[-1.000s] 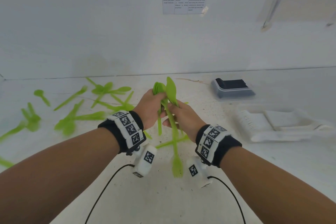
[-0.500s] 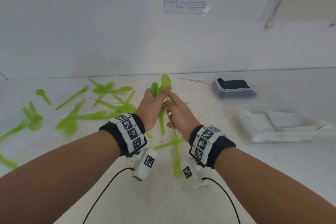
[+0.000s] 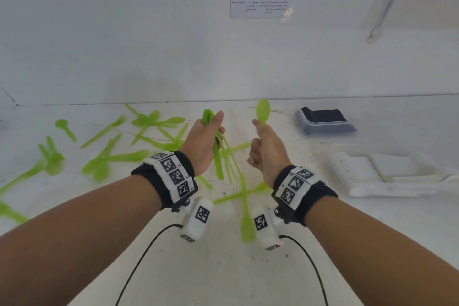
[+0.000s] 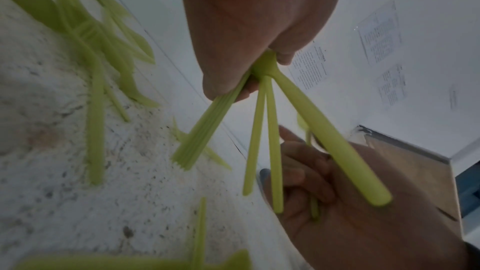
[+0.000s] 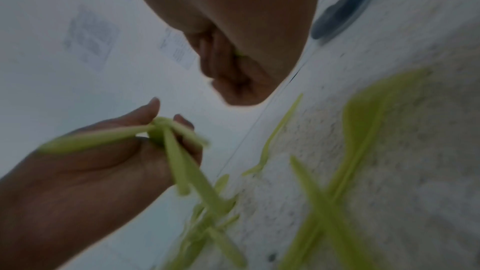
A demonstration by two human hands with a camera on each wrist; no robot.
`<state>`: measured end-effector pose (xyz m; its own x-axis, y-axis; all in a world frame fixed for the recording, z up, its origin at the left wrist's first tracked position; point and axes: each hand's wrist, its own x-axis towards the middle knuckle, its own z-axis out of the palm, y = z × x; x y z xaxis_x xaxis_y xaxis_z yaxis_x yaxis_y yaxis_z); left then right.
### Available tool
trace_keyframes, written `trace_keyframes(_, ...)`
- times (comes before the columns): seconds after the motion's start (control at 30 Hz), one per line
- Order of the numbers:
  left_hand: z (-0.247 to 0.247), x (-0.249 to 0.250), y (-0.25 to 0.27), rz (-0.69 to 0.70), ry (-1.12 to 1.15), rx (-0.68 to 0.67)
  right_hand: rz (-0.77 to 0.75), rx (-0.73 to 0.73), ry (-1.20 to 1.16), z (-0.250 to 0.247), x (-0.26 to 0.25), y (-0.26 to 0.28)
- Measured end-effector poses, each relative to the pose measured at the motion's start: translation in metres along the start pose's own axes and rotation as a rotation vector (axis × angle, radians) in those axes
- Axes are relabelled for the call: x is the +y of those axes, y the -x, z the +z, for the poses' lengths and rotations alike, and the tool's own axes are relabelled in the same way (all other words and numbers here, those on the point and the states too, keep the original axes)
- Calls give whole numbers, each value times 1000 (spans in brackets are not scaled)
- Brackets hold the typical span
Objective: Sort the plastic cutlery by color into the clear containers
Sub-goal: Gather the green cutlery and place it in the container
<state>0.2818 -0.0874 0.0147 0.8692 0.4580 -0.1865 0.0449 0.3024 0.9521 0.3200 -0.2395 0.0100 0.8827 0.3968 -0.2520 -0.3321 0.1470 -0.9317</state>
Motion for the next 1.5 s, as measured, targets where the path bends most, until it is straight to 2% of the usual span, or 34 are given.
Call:
trace_keyframes(0.17, -1, 4, 4, 59, -67, -86, 1, -206, 301, 0, -2, 5)
trace_keyframes(0.3, 7, 8, 11, 51, -66, -149, -23, -254, 318, 12, -2, 11)
trace_keyframes(0.4, 7, 9, 11, 47, -77, -163, 13, -285, 367, 17, -2, 14)
trace_keyframes(0.5, 2, 7, 9, 44, -111, -125, 13, -304, 529, 17, -2, 10)
trace_keyframes(0.6, 1, 3, 9, 5, -70, -49, -109, -288, 738, 19, 3, 4)
trace_keyframes(0.67, 1, 3, 8, -1, -21, -23, -195, -229, 687, 20, 7, 1)
trace_keyframes(0.7, 2, 4, 8, 3, 4, -12, -203, -252, 629, 23, 9, 1)
trace_keyframes(0.8, 4, 12, 6, 7, 69, 33, -152, -428, 582, 29, 15, 7)
trace_keyframes(0.87, 6, 14, 5, 3, 78, 49, -157, -474, 573, 34, 17, 12)
trace_keyframes(1.0, 6, 12, 4, -24, 41, 70, -252, -405, 704, 40, 20, 12)
trace_keyframes(1.17, 6, 15, 9, -22, 3, -8, -338, -301, 819, 35, 24, 6)
trace_keyframes(1.3, 1, 19, 8, 14, 25, -10, -413, -245, 884, 35, 26, 0)
trace_keyframes(1.5, 1, 21, 8, 36, 97, 54, -524, -156, 887, 36, 31, -1)
